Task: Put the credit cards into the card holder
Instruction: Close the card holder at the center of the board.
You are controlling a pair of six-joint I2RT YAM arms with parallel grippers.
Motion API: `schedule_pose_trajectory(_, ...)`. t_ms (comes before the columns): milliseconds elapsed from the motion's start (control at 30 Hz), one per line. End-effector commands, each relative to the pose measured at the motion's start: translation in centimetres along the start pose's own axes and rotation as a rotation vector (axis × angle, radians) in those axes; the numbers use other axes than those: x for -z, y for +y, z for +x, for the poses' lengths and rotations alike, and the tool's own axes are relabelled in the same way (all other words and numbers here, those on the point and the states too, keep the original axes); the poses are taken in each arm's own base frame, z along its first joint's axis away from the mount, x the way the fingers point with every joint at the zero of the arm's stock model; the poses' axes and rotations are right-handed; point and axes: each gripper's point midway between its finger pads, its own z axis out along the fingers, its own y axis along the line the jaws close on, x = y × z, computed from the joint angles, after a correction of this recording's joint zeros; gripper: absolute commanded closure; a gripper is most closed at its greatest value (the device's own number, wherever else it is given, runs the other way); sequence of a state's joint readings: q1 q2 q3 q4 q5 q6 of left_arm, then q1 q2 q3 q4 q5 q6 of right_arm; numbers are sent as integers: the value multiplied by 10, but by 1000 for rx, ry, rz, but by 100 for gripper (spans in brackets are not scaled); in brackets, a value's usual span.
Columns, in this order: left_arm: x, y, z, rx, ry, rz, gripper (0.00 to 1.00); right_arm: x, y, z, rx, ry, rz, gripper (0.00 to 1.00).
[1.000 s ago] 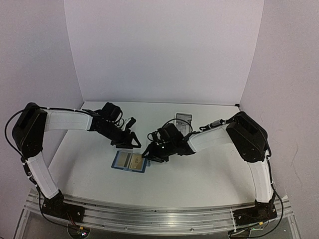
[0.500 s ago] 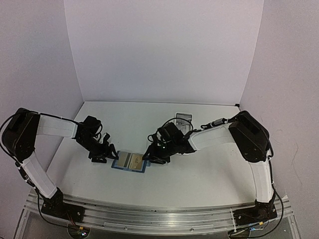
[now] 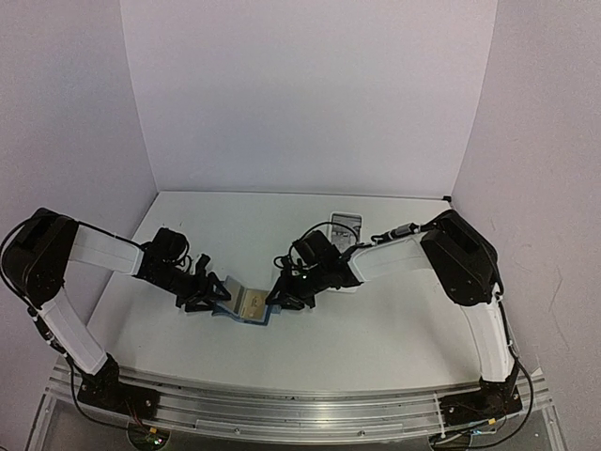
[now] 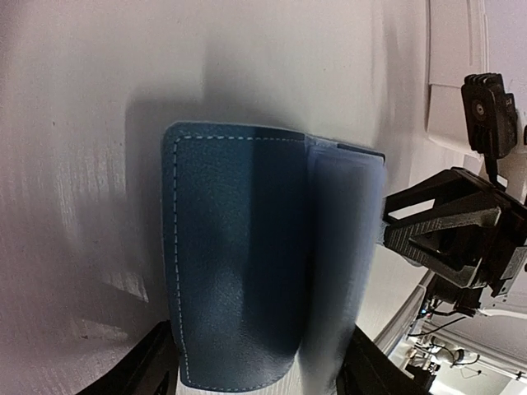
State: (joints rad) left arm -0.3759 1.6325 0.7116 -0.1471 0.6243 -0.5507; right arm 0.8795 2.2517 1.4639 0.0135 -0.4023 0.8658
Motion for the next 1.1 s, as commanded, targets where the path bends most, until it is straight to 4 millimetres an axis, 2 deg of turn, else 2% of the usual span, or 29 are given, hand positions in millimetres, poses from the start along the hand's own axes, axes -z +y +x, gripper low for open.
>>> schedule_pose_trajectory(0,4,-40,-7,-56,32,148,41,-17,-14,10,-19,34,21,76)
schedule_pose_trajectory(167,22,-87,-12,-181,15,271,41,-14,-8,6,-8,16,6,76)
schedule_pose_trajectory(233,24,-113,-5,-292,7,324,40,-16,-4,5,-4,18,-8,76)
schedule_pose_trajectory(300,19,-128,2,-371,10,351,39,-16,1,2,1,16,-24,76)
schedule_pose_trajectory(433,6,-118,9,-356,34,334,39,-15,1,1,6,8,-22,75)
schedule_pose_trajectory(567,-1,-125,11,-410,38,357,37,-13,1,2,-3,6,-26,73)
schedule_pose_trajectory(667,-15,-99,12,-383,40,270,37,-7,7,1,12,-9,-33,70)
schedule_pose_trajectory(767,-22,-90,14,-381,35,262,38,0,12,0,26,-19,-39,68)
schedule_pose_trajectory(900,-37,-77,12,-336,43,234,50,10,21,-2,42,-34,-49,67)
schedule_pose_trajectory(967,-39,-73,10,-348,39,214,51,15,24,-3,48,-46,-51,66)
schedule_pose_trajectory(1067,-44,-58,7,-336,25,129,56,18,24,-2,52,-51,-49,63)
